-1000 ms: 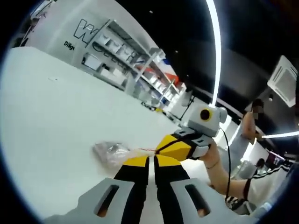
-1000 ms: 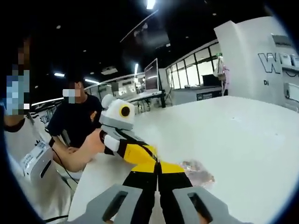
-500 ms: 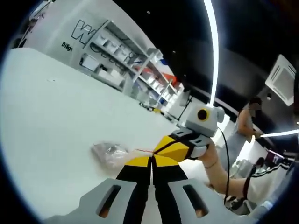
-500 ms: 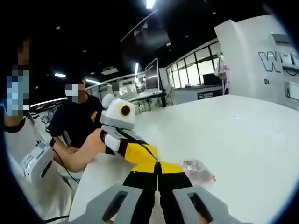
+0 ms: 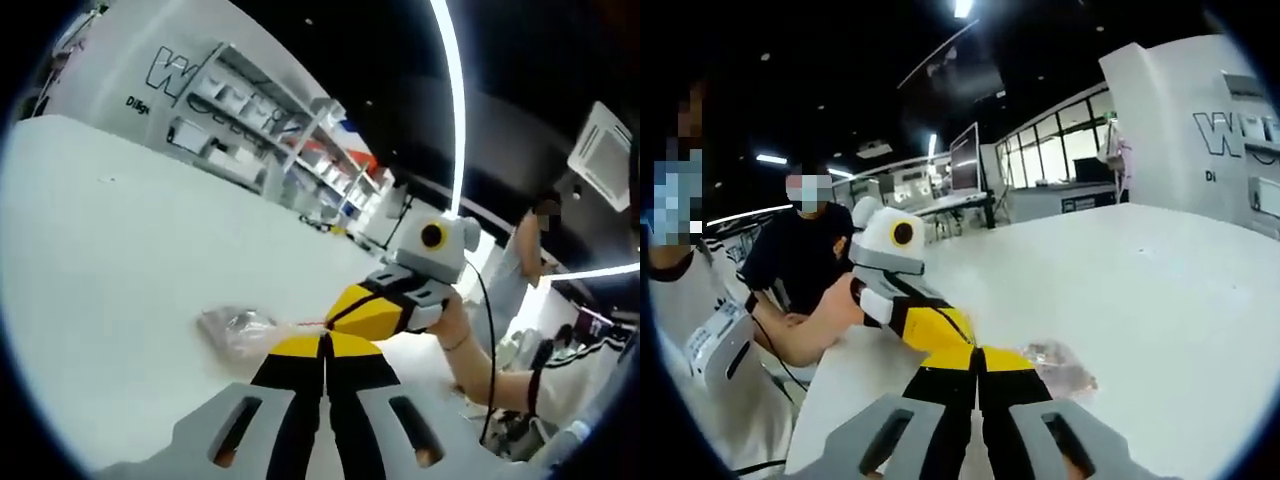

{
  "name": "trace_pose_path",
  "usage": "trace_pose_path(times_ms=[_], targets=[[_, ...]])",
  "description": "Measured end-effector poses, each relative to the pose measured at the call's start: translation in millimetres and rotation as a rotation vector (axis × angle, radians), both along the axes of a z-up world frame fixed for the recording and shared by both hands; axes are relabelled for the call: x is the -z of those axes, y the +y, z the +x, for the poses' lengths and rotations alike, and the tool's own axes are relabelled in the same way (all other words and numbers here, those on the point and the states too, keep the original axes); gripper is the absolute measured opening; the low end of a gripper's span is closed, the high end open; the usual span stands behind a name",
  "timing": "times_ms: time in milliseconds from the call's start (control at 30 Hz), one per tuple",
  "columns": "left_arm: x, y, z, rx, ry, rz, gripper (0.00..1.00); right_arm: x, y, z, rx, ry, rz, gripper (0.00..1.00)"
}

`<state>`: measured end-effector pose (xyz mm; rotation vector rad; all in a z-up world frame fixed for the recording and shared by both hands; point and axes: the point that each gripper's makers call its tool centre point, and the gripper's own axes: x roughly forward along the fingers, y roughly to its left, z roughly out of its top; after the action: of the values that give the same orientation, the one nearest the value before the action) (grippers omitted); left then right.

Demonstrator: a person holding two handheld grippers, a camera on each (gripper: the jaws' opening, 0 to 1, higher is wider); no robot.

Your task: Open the resealable bag by pulling the two sides of the seal apart until the entire bag opening is separated and visibly accessible.

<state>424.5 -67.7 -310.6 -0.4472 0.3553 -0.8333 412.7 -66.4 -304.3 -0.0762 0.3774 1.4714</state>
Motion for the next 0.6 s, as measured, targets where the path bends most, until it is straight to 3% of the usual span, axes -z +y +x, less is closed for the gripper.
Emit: trace_pose_path(times_ms=[167,200,233,300,367,600], targets=[[3.0,-1,-0.2,-0.001,-0.003,0.034,0.00,3.1,0,1,0.012,-0.006,-0.015,0.00],[12.9,3,-2.4,0.004,0.016,0.103,0.00,-0.9,0,11,0.068,-0.020,0.009,0.00],[15.8,5,-0.3,-0.014,0.003,0.136,0.00,-1.2,-5,14,0.070,-0.023,0.001,0.00],[8.1,5,-0.5,-0.027,-0.023,0.106,0.00,-3.9,-9,14,0.060,0.004,0.018,0.00],[7.3,3,-1.8,-0.012,-0.004,0.080,0.00,-2.8,-9,15,0.068,0.015,0.028,0.00],[8.4,1,-2.9,-0.007,-0.003,0.093,0.00,0.0,-7,12,0.060,0.009,0.011,0.00]])
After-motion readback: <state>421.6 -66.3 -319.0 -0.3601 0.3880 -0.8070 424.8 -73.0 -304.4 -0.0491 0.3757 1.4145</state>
